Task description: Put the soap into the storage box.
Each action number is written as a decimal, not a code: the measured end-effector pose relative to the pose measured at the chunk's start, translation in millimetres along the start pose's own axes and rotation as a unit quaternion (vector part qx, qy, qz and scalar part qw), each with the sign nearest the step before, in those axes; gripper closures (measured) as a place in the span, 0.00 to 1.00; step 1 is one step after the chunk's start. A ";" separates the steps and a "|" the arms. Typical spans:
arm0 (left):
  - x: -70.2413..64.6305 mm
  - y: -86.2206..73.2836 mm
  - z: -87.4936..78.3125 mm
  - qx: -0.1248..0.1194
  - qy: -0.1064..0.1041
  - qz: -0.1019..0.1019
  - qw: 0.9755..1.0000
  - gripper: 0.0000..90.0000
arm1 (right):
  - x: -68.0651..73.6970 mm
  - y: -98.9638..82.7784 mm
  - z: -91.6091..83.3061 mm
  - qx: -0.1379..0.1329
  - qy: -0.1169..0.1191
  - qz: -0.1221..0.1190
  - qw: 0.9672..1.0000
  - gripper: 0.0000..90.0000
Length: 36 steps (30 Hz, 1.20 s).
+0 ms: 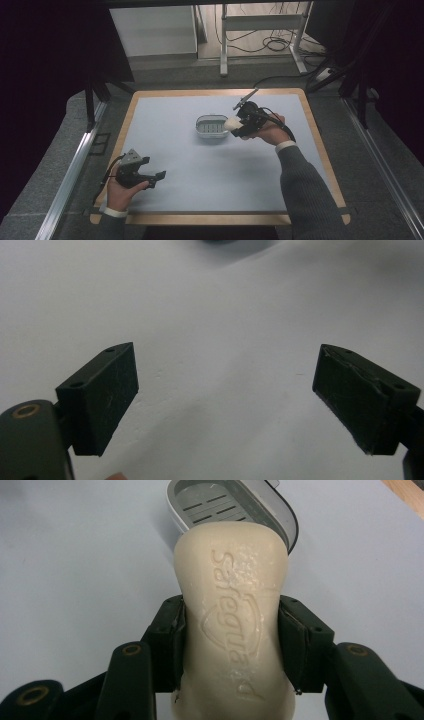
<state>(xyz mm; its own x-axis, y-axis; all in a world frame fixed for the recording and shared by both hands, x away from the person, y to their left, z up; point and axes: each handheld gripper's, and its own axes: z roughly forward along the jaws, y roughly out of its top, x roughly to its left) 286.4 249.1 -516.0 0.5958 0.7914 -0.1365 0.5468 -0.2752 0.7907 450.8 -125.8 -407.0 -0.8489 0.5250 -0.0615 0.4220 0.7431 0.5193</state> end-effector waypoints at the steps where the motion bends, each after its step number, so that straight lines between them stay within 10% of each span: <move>1: 0.1 -0.1 0.2 0.001 0.000 0.000 1.000 0.13 | -0.8 0.8 1.2 0.000 0.001 0.001 1.000 0.54; 36: 1.3 -0.1 -0.9 -0.002 -0.001 -0.001 1.000 0.13 | -7.1 25.4 18.1 0.002 0.010 -0.012 1.000 0.54</move>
<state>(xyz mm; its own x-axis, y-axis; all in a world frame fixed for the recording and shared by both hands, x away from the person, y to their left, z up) 286.6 250.7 -515.7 0.5958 0.7908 -0.1402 0.5459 -0.2707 0.7929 473.3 -103.1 -408.9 -0.8647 0.4991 -0.0566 0.4030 0.7565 0.5150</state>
